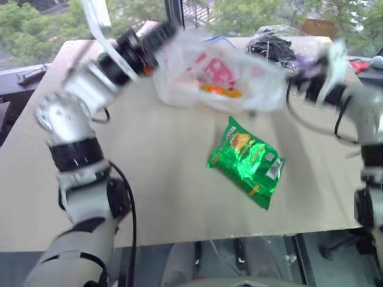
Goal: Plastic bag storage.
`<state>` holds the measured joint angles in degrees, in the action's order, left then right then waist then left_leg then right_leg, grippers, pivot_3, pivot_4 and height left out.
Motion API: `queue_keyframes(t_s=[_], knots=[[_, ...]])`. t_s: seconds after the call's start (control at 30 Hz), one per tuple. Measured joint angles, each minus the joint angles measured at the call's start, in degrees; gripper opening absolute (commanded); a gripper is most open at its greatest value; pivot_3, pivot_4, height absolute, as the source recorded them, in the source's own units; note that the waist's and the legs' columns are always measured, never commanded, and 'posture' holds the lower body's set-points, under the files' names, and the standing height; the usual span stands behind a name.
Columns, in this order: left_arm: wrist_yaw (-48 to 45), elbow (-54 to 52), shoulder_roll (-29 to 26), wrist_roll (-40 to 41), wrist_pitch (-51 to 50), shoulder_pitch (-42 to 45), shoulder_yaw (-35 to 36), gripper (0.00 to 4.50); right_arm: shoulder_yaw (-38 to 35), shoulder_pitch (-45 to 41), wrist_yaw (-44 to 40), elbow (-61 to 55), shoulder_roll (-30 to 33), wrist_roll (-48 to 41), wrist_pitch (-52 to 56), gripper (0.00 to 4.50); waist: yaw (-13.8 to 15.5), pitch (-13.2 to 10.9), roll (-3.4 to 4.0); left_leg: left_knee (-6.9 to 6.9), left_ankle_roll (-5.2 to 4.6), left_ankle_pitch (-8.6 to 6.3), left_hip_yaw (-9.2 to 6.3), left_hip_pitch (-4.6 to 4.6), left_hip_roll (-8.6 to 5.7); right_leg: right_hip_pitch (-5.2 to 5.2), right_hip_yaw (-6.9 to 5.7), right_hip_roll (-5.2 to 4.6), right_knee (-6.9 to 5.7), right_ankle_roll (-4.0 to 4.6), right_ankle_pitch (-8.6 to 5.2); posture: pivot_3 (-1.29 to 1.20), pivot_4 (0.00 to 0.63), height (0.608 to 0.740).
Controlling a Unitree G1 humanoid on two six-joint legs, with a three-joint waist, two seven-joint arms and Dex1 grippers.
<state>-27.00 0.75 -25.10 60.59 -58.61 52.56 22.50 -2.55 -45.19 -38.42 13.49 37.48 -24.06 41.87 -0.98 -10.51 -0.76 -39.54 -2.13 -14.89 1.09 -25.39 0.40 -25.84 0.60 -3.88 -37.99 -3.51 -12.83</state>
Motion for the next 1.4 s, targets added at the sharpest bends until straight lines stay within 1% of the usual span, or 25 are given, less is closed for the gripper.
queue_keyframes(t_s=[0.07,0.17,0.23,0.3,0.4,0.43,0.5,0.57,0.6,0.63,0.7,0.8,0.9,0.93,1.03,1.1,1.17,1.2,1.23,1.27,1.33,1.4], knots=[[2.81,-2.37,2.18,0.71,-0.21,-1.08,-0.47,0.03,0.12,3.15,2.04,-3.67,0.46,1.38,1.52,0.00,0.24,0.00,0.00,-0.21,-0.03,0.01,0.09,0.15,-0.13,0.14,0.11,-0.02,-0.05,-0.17,0.16,0.00,0.150,0.740],[4.63,-2.96,4.00,0.29,0.36,-1.09,-2.54,0.00,1.76,3.74,3.72,-4.77,4.52,6.78,-1.78,0.82,0.22,0.00,0.00,-0.21,-0.46,-0.07,0.21,1.35,-0.31,1.41,0.20,0.05,0.26,-0.27,0.30,0.00,0.150,0.740],[4.85,-2.98,4.28,0.26,0.90,-1.09,-2.75,0.00,0.34,5.72,4.75,-7.48,5.83,7.75,-1.65,1.75,0.18,0.00,-0.03,-0.20,-0.54,-0.12,0.18,1.87,-0.24,1.99,0.19,0.16,0.41,-0.27,0.29,0.00,0.150,0.740],[4.74,-2.93,4.35,0.21,1.49,-1.13,-2.82,0.00,-3.78,9.32,6.58,-13.82,5.40,5.73,2.48,2.55,0.25,0.01,-0.04,-0.18,-0.54,-0.12,0.14,1.86,-0.19,1.99,0.19,0.17,0.38,-0.26,0.29,0.00,0.150,0.740],[4.56,-2.22,4.29,-0.89,2.38,-1.07,-3.50,0.00,-15.64,15.91,9.07,-30.25,2.85,-4.86,18.00,2.55,0.50,0.02,-0.03,-0.18,-0.45,-0.06,0.09,1.68,-0.06,1.82,0.15,0.16,0.34,-0.25,0.30,0.00,0.150,0.740],[4.45,-1.73,4.25,-1.23,2.88,-1.02,-3.57,0.00,-20.05,17.57,10.06,-36.46,0.95,-9.29,23.79,2.55,0.53,0.02,-0.04,-0.17,-0.34,0.00,0.08,1.63,-0.05,1.78,0.15,0.16,0.39,-0.25,0.30,0.00,0.150,0.740],[4.16,-0.66,4.25,-2.05,3.46,-0.95,-3.97,0.00,-25.88,20.22,12.07,-45.62,-2.76,-15.27,32.27,2.55,0.41,0.04,-0.06,-0.13,-0.41,-0.05,0.10,1.64,-0.05,1.79,0.17,0.16,0.47,-0.25,0.30,0.00,0.150,0.740],[3.96,0.71,4.24,-3.06,4.11,-0.93,-4.49,0.00,-29.48,23.21,14.88,-53.67,-7.61,-20.11,41.94,2.55,0.35,0.06,-0.08,-0.10,-0.58,-0.14,0.16,1.66,-0.12,1.77,0.21,0.08,0.42,-0.27,0.31,0.00,0.150,0.740],[3.64,0.87,4.23,-3.13,4.16,-0.93,-4.70,0.00,-31.42,23.28,16.40,-55.61,-10.79,-20.48,44.34,2.55,0.37,0.11,-0.16,-0.07,-0.59,-0.15,0.15,1.70,-0.14,1.79,0.19,0.07,0.41,-0.27,0.31,0.00,0.150,0.740],[3.33,0.98,4.24,-3.28,4.40,-0.93,-4.90,0.00,-33.34,24.69,18.95,-59.05,-17.21,-21.11,46.97,2.55,0.41,0.21,-0.29,-0.05,-0.59,-0.15,0.07,1.72,-0.11,1.80,0.12,0.13,0.39,-0.26,0.30,0.00,0.150,0.740],[2.92,0.98,4.26,-3.60,4.44,-0.93,-5.23,0.00,-32.34,28.42,22.15,-61.91,-23.44,-21.63,49.78,2.55,0.39,0.20,-0.24,-0.02,-0.58,-0.14,0.09,1.70,-0.11,1.76,0.15,0.15,0.36,-0.25,0.30,0.00,0.150,0.740],[2.28,0.98,4.25,-4.21,4.44,-0.94,-5.85,0.00,-31.03,31.34,27.68,-63.75,-28.71,-20.22,50.26,2.55,0.34,0.20,-0.24,-0.02,-0.58,-0.14,0.17,1.67,-0.18,1.69,0.25,0.08,0.36,-0.26,0.30,0.00,0.150,0.740],[2.08,0.95,4.25,-4.24,4.41,-0.95,-6.17,0.00,-29.71,33.64,30.54,-65.14,-30.24,-19.07,50.26,2.55,0.36,0.20,-0.24,0.00,-0.58,-0.14,0.15,1.67,-0.20,1.69,0.22,0.06,0.38,-0.26,0.30,0.00,0.150,0.740],[2.04,0.89,4.24,-4.25,4.40,-0.96,-6.25,0.00,-29.05,35.62,31.40,-65.97,-31.17,-18.94,50.26,2.55,0.36,0.20,-0.24,0.03,-0.58,-0.14,0.13,1.68,-0.20,1.69,0.19,0.08,0.40,-0.26,0.29,0.00,0.150,0.740],[2.03,0.71,4.20,-4.33,4.37,-1.04,-6.68,0.00,-27.84,38.86,32.46,-66.66,-31.96,-18.91,50.26,2.55,0.28,0.20,-0.24,0.07,-0.58,-0.14,0.15,1.68,-0.21,1.66,0.21,0.10,0.40,-0.26,0.29,0.00,0.150,0.740],[2.03,0.37,4.20,-4.33,4.29,-1.06,-6.99,0.00,-28.08,39.34,32.78,-66.74,-32.38,-19.08,50.26,2.55,0.20,0.19,-0.24,0.06,-0.58,-0.14,0.18,1.69,-0.20,1.66,0.25,0.09,0.40,-0.26,0.29,0.00,0.150,0.740],[2.07,0.10,4.19,-4.32,4.25,-1.06,-7.08,0.00,-31.13,38.69,32.71,-67.54,-33.07,-20.28,50.27,3.05,0.23,0.19,-0.24,0.06,-0.58,-0.14,0.16,1.69,-0.19,1.66,0.24,0.10,0.39,-0.26,0.29,0.00,0.150,0.740],[2.12,0.09,4.19,-4.33,4.25,-1.06,-7.08,0.00,-33.37,38.08,32.49,-68.50,-33.28,-21.63,50.26,3.39,0.26,0.20,-0.24,0.07,-0.58,-0.14,0.15,1.69,-0.18,1.66,0.22,0.10,0.39,-0.26,0.29,0.00,0.150,0.740],[2.14,0.04,4.19,-4.32,4.22,-1.07,-7.09,0.00,-35.31,38.11,32.10,-69.90,-33.42,-23.93,50.25,3.96,0.25,0.19,-0.24,0.08,-0.58,-0.14,0.13,1.68,-0.18,1.67,0.20,0.12,0.41,-0.26,0.29,0.00,0.150,0.740],[2.17,0.02,4.18,-4.30,4.19,-1.08,-7.09,0.00,-36.32,38.60,32.06,-70.83,-33.84,-25.81,50.25,4.40,0.25,0.19,-0.24,0.10,-0.58,-0.14,0.12,1.68,-0.16,1.67,0.19,0.13,0.44,-0.26,0.29,0.00,0.150,0.740],[2.21,0.01,4.21,-4.30,4.09,-1.09,-7.10,0.00,-36.91,39.89,32.72,-71.32,-36.02,-28.06,50.26,4.46,0.24,0.20,-0.24,0.12,-0.58,-0.14,0.13,1.68,-0.15,1.67,0.19,0.14,0.46,-0.26,0.29,0.00,0.150,0.740],[2.24,-0.01,4.27,-4.27,4.00,-1.12,-7.20,0.00,-37.95,42.19,35.22,-71.47,-39.27,-32.10,50.26,4.46,0.24,0.20,-0.25,0.13,-0.58,-0.15,0.14,1.67,-0.14,1.67,0.21,0.13,0.47,-0.26,0.29,0.00,0.150,0.740]])
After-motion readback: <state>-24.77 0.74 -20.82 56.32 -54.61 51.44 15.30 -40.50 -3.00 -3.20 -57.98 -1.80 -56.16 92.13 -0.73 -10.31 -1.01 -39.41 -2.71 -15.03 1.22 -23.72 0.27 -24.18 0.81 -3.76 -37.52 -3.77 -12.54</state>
